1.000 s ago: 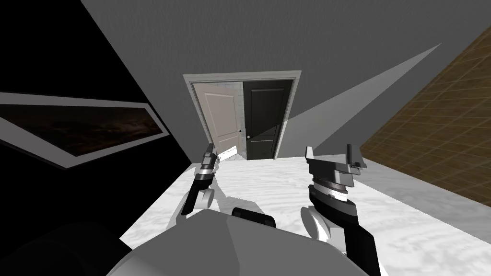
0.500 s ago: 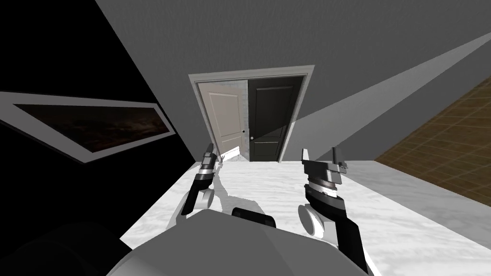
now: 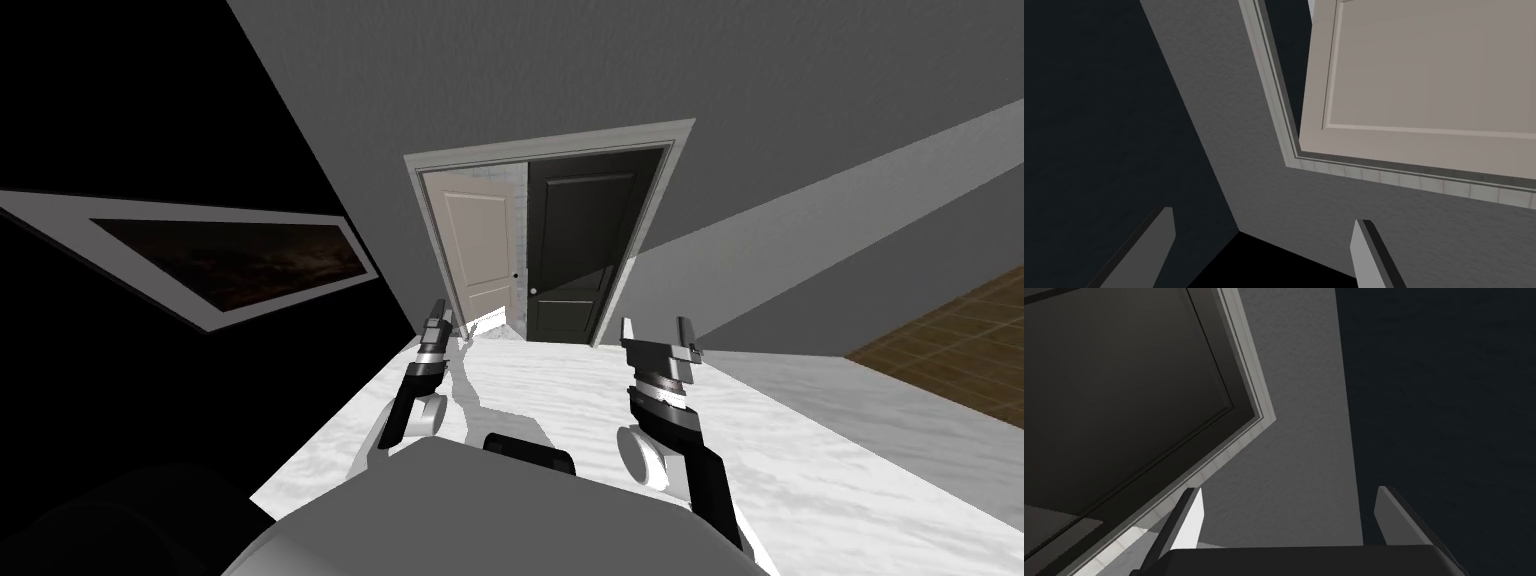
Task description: Push the door open
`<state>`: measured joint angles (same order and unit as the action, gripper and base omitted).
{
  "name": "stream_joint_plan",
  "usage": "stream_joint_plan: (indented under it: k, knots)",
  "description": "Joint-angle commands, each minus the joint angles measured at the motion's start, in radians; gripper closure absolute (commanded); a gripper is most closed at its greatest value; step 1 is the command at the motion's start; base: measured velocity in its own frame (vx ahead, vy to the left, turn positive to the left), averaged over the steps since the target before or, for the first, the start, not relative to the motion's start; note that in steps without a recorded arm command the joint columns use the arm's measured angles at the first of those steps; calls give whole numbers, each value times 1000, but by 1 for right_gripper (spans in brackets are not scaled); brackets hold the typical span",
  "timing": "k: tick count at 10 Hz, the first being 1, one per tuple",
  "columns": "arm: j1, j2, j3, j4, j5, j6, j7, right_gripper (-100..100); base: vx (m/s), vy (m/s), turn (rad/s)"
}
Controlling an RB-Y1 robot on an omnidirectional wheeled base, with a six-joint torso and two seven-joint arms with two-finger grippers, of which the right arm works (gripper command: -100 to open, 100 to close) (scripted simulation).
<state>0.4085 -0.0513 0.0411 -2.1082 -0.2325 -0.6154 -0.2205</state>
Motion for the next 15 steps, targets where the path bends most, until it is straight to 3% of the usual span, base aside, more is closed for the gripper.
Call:
stream_joint_plan:
  k: [1, 15]
  knots:
    - [-7, -5, 3, 37, -20, -11, -28, -100, 141, 6, 177]
    - [-93, -37, -1, 350, -183, -88, -235, -100, 99, -7, 134]
